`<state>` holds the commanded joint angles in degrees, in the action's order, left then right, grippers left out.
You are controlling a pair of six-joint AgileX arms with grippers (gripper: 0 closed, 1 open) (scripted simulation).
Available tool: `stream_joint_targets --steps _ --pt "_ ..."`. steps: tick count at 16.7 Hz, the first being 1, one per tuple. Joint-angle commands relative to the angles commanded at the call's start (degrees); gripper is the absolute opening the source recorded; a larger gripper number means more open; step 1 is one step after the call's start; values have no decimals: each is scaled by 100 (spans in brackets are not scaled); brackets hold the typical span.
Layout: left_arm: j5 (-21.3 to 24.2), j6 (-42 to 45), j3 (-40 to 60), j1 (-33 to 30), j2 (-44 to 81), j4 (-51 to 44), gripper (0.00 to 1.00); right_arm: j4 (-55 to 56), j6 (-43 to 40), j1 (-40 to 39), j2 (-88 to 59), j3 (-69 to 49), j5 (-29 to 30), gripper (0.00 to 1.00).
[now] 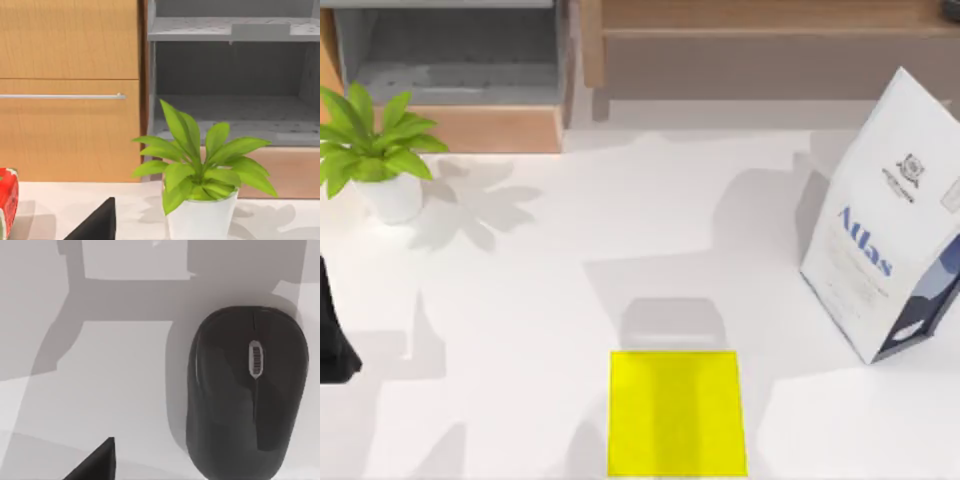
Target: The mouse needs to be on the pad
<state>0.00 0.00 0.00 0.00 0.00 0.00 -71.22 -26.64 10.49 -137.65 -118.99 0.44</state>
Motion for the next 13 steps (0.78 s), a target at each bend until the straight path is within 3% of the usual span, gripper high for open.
stream_joint_targets --steps 4,9,13 --pt "0 0 0 0 0 0 100 959 -3 5 -148 785 2 100" --pt "0 0 0 0 0 0 100 1117 -4 5 -188 934 2 100" --pt "0 0 0 0 0 0 100 1117 -4 5 -188 934 2 70"
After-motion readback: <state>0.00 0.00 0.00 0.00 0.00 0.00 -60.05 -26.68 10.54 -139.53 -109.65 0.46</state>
